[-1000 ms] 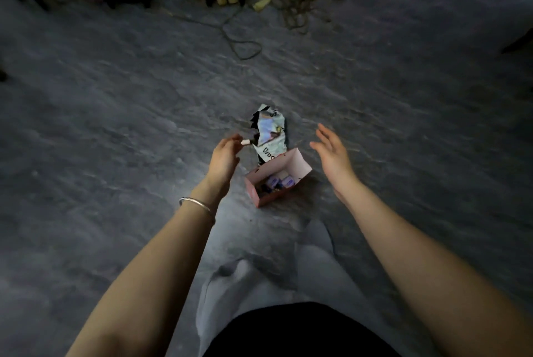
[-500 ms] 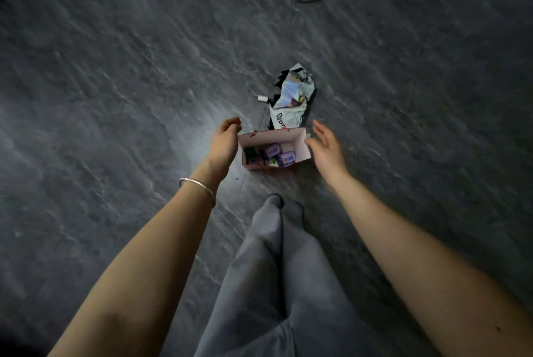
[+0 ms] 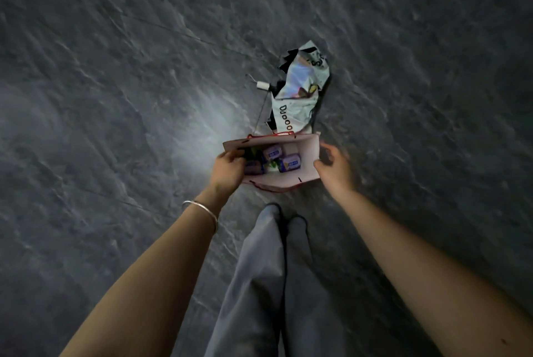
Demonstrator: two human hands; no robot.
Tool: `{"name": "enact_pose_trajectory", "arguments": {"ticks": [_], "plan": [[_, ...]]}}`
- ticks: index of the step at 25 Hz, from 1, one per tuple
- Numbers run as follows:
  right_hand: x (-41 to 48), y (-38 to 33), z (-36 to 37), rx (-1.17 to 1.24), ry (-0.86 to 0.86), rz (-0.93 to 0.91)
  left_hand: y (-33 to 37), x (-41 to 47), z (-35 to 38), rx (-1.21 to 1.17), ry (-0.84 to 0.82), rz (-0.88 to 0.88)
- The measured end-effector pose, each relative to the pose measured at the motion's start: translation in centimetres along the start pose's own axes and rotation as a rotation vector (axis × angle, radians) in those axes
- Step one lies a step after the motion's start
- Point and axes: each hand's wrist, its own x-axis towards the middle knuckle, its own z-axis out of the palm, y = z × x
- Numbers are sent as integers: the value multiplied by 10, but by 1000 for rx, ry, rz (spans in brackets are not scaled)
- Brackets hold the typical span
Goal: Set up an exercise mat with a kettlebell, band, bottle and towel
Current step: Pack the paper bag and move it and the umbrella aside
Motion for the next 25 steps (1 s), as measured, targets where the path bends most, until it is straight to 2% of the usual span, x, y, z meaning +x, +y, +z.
{"name": "enact_pose_trajectory", "arguments": {"ticks": [2,4,7,10,13,17,25], "plan": [[22,12,15,-191,10,-4,-18,25,12,108,-65,-14],[44,29,31,-333,8,-16,-33,45,23,313,-151,-17],[64,52,51,-428,-67,4,-55,63,38,481,-224,-31],[69,64,58,-455,-100,-5,-69,66,49,333,-196,-106],[75,70,55,-434,-62,-68,-61,63,55,181,-82,-147],[75,67,37,-410,-5,-117,-48,64,56,262,63,-124],[40,35,-66,-276,120,-136,59,12,56,287,63,19]]}}
